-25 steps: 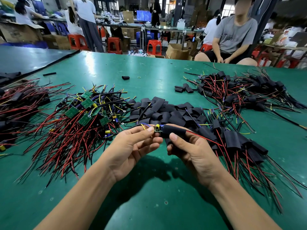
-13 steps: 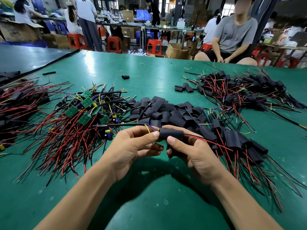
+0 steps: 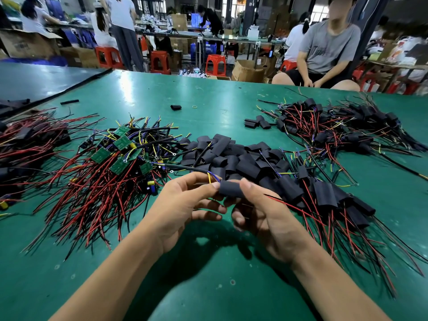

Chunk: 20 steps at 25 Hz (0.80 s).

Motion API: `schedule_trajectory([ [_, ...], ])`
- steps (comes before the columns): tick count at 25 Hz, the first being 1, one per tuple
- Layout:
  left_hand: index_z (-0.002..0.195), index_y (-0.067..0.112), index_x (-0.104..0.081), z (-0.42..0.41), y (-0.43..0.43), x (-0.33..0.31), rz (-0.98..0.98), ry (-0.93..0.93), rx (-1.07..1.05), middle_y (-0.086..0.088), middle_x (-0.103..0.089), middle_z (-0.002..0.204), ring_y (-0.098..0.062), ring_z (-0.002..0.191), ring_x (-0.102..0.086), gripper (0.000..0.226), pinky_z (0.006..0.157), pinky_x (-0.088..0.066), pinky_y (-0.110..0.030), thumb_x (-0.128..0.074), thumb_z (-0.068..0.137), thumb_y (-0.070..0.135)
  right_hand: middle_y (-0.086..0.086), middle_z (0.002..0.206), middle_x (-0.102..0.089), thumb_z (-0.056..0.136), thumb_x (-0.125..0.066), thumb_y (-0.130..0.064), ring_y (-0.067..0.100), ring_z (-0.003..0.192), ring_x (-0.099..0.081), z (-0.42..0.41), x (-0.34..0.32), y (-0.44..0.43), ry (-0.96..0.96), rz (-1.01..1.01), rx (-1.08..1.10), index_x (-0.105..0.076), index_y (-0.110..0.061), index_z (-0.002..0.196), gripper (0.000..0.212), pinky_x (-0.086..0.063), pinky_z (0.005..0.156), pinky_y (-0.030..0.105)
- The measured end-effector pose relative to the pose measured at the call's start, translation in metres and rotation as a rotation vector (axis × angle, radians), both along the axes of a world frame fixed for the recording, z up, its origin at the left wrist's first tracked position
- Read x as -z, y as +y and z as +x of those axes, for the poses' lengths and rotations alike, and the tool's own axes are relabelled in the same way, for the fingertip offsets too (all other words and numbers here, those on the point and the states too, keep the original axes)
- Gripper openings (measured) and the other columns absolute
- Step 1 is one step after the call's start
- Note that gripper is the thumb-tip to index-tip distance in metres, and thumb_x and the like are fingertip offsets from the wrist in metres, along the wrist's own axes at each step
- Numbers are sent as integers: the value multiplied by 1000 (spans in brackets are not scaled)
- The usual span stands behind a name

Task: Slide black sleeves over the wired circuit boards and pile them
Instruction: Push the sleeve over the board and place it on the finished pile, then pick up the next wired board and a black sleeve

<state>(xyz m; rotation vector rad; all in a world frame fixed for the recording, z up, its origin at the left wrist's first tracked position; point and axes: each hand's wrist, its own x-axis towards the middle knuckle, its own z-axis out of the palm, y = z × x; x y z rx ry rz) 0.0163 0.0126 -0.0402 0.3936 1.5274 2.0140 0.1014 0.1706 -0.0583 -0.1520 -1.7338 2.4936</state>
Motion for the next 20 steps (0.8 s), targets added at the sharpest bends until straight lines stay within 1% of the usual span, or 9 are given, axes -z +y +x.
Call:
schedule_trajectory([
  [1, 88, 11, -74, -1, 0, 0, -14, 38, 1, -13, -72, 84, -22, 61, -68, 21, 52, -56, -26, -75, 71, 23, 7, 76, -65, 79, -75, -51, 10, 47, -46, 1, -1, -2, -40, 17, 0, -77, -17, 102, 41, -39, 47, 21],
  [3, 90, 15, -76, -1, -1, 0, -13, 81, 29, -7, -71, 81, -18, 61, -67, 24, 53, -54, -23, -76, 70, 29, 4, 65, -62, 79, -73, -45, 9, 39, -40, 1, -6, -6, -79, 18, 41, -78, -18, 87, 29, -33, 40, 19],
  [5, 91, 17, -77, -4, -4, 0, -8, 98, -5, -4, -69, 77, -15, 57, -64, 25, 50, -50, -21, -76, 72, 32, 3, 62, -62, 75, -75, -33, 8, 36, -40, -1, -13, -5, -56, -163, 146, -72, -16, 76, 17, -33, 38, 20],
  [8, 84, 14, -74, -18, -12, 2, -122, 204, -235, -5, -62, 66, -12, 44, -51, 8, 40, -37, -19, -73, 86, 21, 0, 61, -56, 82, -63, -33, 8, 39, -37, 0, -23, 16, 70, -515, 437, -67, -9, 82, 24, -30, 39, 18],
  [10, 78, 15, -72, -32, -20, 5, -165, 208, -380, -2, -57, 60, -11, 39, -43, 11, 38, -31, -18, -72, 88, 17, -2, 61, -50, 93, -55, -35, 8, 40, -34, 4, -25, 36, 81, -592, 658, -65, -12, 80, 29, -28, 41, 16],
  [12, 75, 16, -71, -40, -27, 8, -276, 288, -489, 6, -59, 56, -6, 40, -43, 12, 42, -33, -17, -74, 86, 16, -4, 61, -47, 99, -48, -42, 9, 39, -34, 8, -22, 48, 32, -626, 793, -62, -16, 78, 37, -27, 42, 17],
  [14, 74, 20, -72, -44, -31, 14, -536, 495, -540, 11, -66, 59, -2, 50, -55, 10, 53, -41, -18, -78, 82, 23, -5, 60, -49, 98, -46, -52, 9, 39, -35, 9, -19, 51, 1, -638, 840, -62, -17, 78, 43, -28, 42, 18],
  [16, 82, 23, -72, -40, -30, 18, -765, 673, -479, 9, -69, 69, -8, 70, -65, 11, 65, -46, -22, -78, 80, 32, -6, 57, -52, 96, -48, -59, 9, 40, -36, 7, -16, 49, -9, -607, 858, -63, -17, 80, 47, -29, 42, 18],
  [20, 123, 24, -62, -31, -21, 27, -1036, 868, -291, 1, -63, 100, -25, 97, -59, 44, 83, -50, -38, -66, 87, 50, -5, 56, -52, 99, -47, -52, 9, 40, -36, 2, -9, 44, -21, -437, 866, -62, -16, 83, 42, -28, 41, 19],
])
